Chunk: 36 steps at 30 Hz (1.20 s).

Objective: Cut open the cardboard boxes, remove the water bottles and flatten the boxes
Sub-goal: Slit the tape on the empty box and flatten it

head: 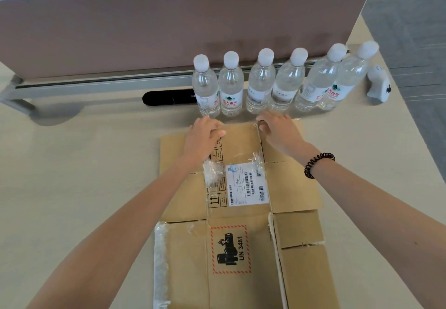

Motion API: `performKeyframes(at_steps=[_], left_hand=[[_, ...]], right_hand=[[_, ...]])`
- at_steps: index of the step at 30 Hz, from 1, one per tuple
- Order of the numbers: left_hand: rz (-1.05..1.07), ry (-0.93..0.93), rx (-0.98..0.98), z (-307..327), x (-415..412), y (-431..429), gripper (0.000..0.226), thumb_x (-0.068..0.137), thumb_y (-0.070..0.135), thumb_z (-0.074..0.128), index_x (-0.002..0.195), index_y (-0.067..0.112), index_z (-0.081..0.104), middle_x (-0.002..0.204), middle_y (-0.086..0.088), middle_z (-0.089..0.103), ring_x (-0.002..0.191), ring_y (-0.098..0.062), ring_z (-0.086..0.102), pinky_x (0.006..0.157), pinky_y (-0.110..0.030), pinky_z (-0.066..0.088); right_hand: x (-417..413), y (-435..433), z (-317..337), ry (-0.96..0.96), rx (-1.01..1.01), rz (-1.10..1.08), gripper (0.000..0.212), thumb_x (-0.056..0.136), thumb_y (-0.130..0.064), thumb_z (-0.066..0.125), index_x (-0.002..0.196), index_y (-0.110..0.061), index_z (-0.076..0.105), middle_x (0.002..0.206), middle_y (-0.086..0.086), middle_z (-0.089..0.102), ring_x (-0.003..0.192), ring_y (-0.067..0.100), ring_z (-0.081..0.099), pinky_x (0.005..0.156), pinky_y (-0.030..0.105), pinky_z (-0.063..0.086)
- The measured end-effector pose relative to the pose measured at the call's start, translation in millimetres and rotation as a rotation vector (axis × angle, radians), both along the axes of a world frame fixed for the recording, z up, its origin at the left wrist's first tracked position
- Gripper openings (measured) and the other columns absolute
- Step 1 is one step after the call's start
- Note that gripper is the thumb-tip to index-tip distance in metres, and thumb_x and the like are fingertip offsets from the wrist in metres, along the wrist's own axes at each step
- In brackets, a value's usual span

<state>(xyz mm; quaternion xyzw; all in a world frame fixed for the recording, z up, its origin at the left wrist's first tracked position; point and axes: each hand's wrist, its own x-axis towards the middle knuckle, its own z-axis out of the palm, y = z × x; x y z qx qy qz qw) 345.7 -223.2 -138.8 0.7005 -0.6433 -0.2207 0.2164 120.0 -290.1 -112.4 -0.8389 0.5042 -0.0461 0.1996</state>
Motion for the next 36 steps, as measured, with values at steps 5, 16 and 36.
performKeyframes(at_steps=[5,16,36], left_hand=[[-0.138,-0.271,-0.037,-24,7,35,0.046,0.106,0.035,0.034,0.146,0.013,0.040,0.152,-0.004,0.040,0.141,-0.020,0.034,0.118,-0.037,0.022],[-0.195,-0.509,0.093,-60,3,68,0.057,0.103,0.043,-0.006,0.156,0.022,-0.010,0.163,0.000,-0.018,0.149,-0.013,-0.019,0.124,-0.045,0.002],[-0.243,-0.318,0.271,-55,8,59,0.061,0.101,0.054,0.000,0.152,0.028,-0.023,0.158,0.006,-0.032,0.144,-0.010,-0.031,0.119,-0.052,-0.015]], right_hand=[[7,42,-19,0.089,-0.072,0.123,0.063,0.099,-0.044,0.029,0.152,-0.011,0.021,0.161,0.004,0.017,0.149,0.019,0.012,0.122,0.037,0.006],[4,65,-82,0.210,-0.080,0.183,0.073,0.100,-0.057,0.008,0.155,-0.011,-0.005,0.163,0.005,-0.011,0.149,0.016,-0.012,0.122,0.042,0.006],[17,57,-45,0.327,0.063,0.218,0.079,0.100,-0.052,0.030,0.154,-0.009,-0.007,0.161,0.007,-0.016,0.148,0.021,-0.016,0.122,0.039,-0.005]])
